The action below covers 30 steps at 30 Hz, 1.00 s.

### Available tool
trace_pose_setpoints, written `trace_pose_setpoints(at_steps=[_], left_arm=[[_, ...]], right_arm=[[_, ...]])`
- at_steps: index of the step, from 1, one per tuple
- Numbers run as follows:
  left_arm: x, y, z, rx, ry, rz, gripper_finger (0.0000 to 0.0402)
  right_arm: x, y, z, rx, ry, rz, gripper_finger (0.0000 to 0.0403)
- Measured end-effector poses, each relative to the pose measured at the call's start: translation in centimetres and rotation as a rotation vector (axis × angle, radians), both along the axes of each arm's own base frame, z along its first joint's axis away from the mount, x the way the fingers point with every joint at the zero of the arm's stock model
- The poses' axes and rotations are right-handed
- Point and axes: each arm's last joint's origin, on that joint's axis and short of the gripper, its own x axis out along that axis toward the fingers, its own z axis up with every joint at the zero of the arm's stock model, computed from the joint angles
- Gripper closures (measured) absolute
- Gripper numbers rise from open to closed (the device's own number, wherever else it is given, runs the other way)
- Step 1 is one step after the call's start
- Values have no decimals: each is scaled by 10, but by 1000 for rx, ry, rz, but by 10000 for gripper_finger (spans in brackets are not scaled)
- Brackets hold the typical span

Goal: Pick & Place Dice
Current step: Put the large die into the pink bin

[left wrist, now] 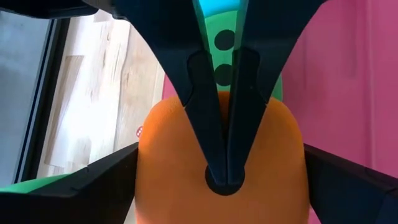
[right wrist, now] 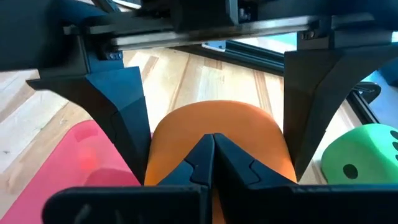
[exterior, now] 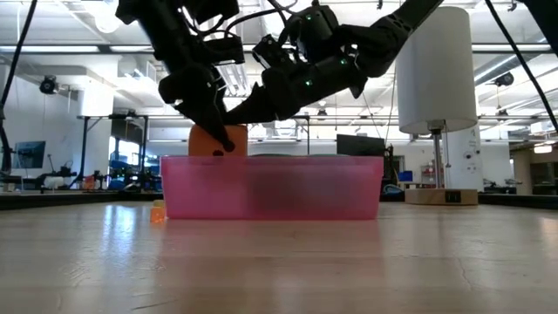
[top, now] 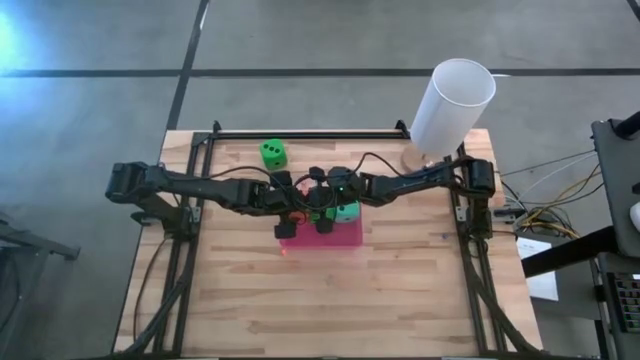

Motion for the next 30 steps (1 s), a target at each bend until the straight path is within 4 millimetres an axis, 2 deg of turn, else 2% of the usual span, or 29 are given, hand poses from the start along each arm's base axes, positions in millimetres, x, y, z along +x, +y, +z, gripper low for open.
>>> trace_pose_setpoints(at_steps=[7,17,30], left_arm=[[0,0,4,4,-15,2,7],[-1,0,4,30,0,-4,6],[-14,1,19,40,-15,3,7]], right_arm=[[-4,-2,-10,6,73,-12,394],[-5,-6,-11,-26,90,-56,394],[-7,-6,5,-36,52,-59,394]])
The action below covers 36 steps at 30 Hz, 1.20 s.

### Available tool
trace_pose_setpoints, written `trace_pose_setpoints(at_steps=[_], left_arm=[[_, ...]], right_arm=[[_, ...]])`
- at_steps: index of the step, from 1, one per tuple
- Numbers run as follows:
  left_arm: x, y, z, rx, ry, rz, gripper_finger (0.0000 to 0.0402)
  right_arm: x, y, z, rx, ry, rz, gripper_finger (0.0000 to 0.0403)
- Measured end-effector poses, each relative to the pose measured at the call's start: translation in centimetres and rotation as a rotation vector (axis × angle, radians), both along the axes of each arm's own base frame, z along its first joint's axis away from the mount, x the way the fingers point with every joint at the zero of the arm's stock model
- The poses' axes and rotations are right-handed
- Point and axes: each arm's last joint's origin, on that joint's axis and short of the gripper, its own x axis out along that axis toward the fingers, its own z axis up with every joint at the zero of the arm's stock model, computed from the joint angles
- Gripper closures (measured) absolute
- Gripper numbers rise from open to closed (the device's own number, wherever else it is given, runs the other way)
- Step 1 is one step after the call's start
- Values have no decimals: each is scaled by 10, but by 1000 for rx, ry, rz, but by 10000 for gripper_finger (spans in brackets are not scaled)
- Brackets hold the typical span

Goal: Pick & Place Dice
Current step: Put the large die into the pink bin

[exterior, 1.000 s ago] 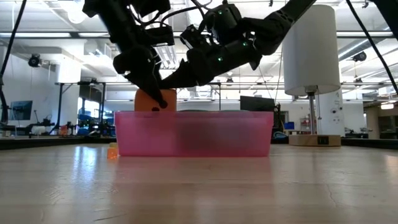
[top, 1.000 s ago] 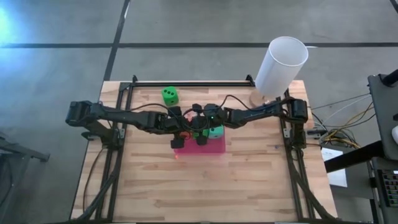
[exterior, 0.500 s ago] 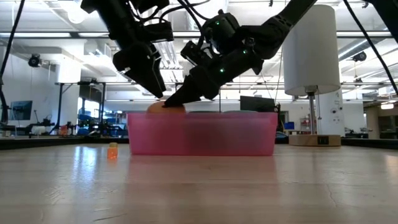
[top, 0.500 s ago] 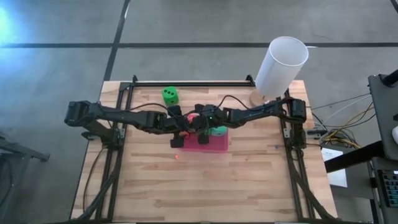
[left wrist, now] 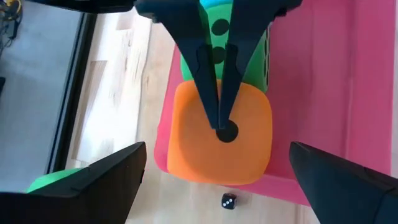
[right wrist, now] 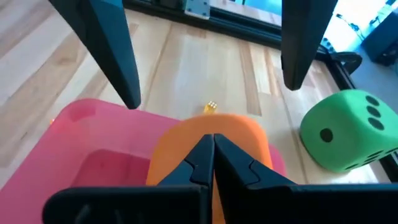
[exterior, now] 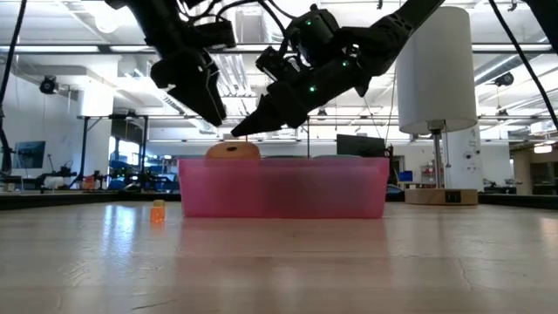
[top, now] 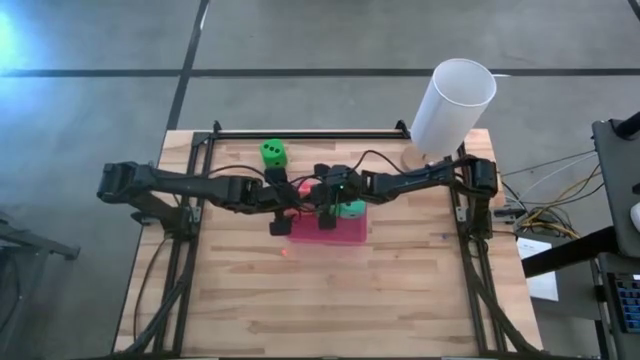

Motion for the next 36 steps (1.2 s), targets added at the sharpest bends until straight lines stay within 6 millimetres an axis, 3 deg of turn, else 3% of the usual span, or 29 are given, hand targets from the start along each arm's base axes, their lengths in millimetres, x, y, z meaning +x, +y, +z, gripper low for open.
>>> trace_pose_setpoints(at_steps=[13,36], left_arm=[[-16,0,23,0,-73,4,7],[-18,0,23,-9,-64,17,9]], right_arm=[[-3,-12,-9,12,68,-85,394],[-9,-30,-14,149,108,-186,394]])
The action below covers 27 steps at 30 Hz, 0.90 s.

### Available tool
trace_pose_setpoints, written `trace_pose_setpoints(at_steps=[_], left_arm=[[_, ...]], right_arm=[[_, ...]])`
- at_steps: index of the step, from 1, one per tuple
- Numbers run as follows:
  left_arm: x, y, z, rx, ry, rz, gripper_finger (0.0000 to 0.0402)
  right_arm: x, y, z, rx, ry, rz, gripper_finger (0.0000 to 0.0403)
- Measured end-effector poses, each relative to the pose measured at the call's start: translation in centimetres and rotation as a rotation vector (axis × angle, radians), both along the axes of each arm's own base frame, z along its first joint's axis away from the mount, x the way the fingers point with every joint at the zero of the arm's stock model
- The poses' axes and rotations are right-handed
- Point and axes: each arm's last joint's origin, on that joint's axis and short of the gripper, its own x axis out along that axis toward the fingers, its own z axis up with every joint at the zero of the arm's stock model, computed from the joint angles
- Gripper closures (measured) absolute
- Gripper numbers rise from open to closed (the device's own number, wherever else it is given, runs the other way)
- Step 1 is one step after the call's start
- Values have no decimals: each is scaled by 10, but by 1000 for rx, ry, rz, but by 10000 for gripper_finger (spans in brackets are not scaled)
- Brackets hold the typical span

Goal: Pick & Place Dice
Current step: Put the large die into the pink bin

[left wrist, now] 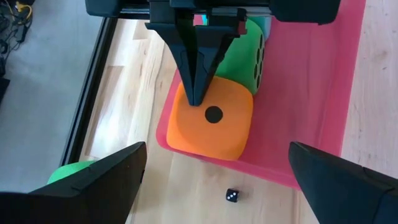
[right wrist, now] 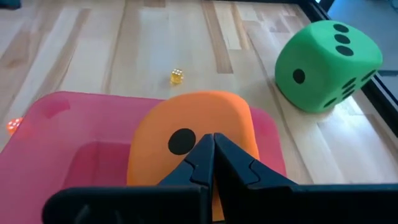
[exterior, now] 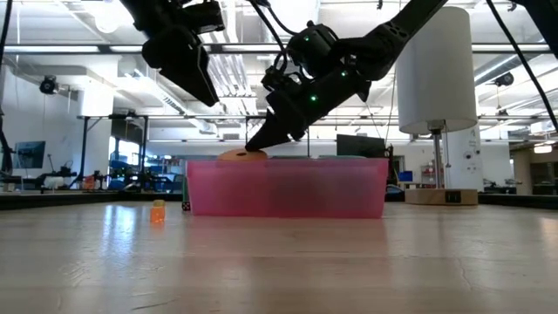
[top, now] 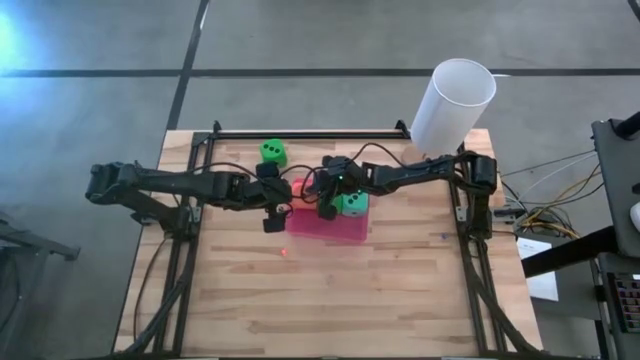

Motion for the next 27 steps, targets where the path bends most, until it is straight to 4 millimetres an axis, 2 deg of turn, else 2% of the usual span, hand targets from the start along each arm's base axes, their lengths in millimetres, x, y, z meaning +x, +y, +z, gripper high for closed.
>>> trace_pose_setpoints(at_steps=[6,14,18,22,27], left_arm=[[0,0,0,0,3,0,8],[-2,0,-1,0,19,-1,10],[-2,0,-1,0,20,0,10],[-2,0,-1,0,20,0,8],[-2,0,-1,-1,21,1,11]], right_arm=[[-6,2,11,-4,4,18,394],[-22,15,39,-15,50,63,394],[-28,21,46,-33,35,77,394],[-30,19,44,-39,16,25,394],[-24,11,24,-33,4,-11,394]])
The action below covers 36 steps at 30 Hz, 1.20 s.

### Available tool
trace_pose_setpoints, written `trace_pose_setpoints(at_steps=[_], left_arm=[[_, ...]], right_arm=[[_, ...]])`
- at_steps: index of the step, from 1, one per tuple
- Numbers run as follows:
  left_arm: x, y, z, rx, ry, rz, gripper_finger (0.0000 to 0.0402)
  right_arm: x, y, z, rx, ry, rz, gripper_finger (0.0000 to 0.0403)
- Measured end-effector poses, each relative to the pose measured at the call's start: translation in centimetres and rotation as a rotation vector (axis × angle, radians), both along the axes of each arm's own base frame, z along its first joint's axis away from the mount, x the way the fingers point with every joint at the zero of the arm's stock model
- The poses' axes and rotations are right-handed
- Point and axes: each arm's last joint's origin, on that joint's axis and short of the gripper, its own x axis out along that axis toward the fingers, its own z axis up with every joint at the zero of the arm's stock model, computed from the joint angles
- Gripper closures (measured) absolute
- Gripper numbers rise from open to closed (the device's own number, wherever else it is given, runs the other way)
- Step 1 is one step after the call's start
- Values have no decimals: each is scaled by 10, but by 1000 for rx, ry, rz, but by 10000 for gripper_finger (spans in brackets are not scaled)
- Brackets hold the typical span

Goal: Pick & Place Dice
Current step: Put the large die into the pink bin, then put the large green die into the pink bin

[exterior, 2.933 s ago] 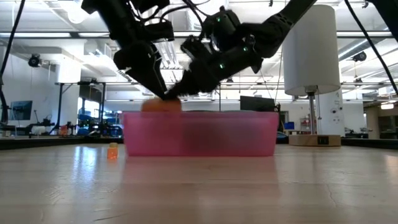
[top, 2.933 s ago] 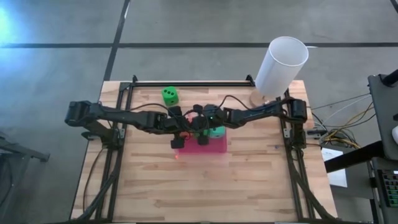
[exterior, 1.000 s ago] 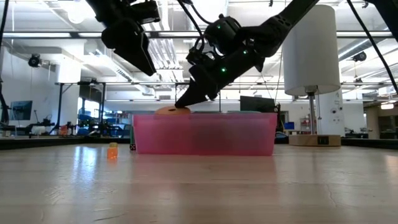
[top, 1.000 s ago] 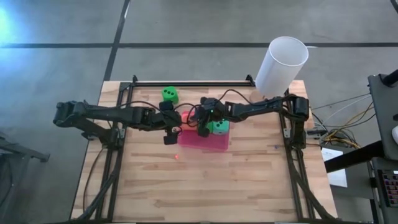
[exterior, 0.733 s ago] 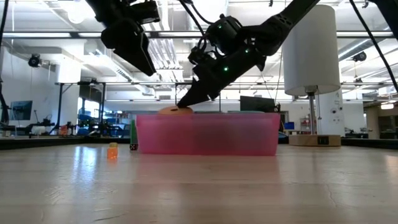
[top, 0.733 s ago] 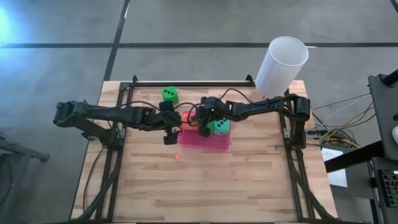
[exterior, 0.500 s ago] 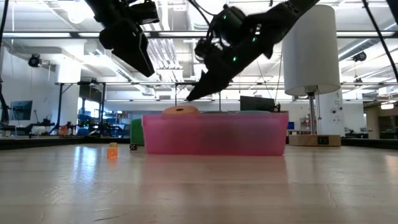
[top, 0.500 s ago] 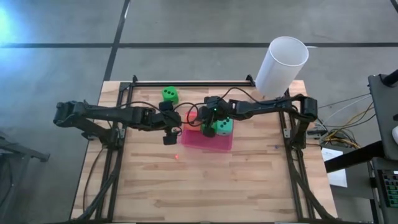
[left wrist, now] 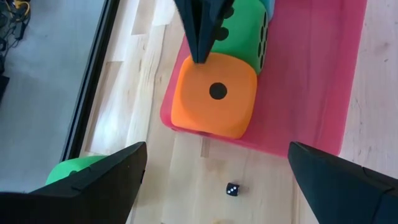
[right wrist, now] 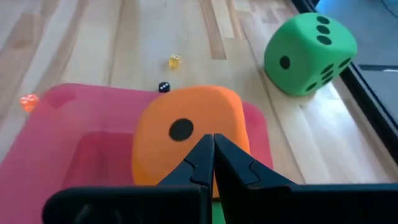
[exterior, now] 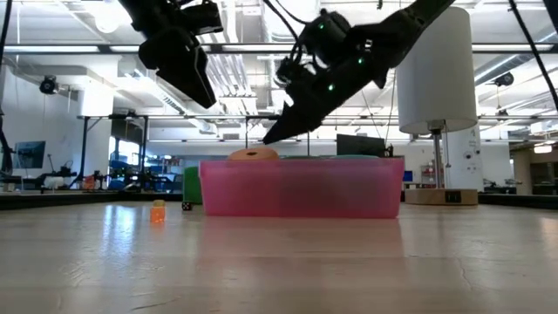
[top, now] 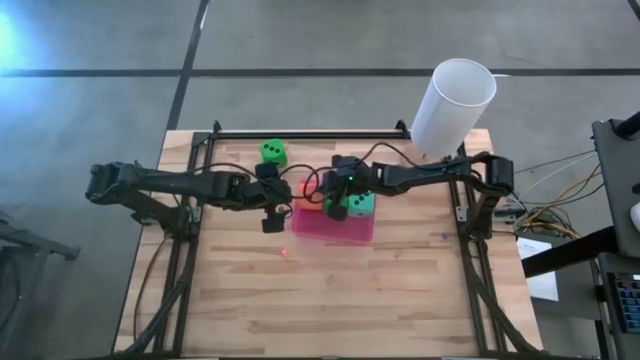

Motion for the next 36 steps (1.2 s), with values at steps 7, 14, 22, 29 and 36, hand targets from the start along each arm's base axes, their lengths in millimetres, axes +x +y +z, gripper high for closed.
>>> trace_pose_setpoints(at_steps=[7,14,22,29,36], left_arm=[[0,0,0,0,2,0,8],[0,0,0,-2,0,2,11],[0,0,0,-1,0,2,12],[0,0,0,-1,-1,1,12],[0,0,0,-2,0,2,14]], right_arm=[[6,-9,-14,52,14,-49,394],[4,-12,-17,88,25,-77,394],[0,-12,-12,58,43,-61,394],[-6,1,10,9,8,-12,394],[-22,15,38,-9,-53,22,394]])
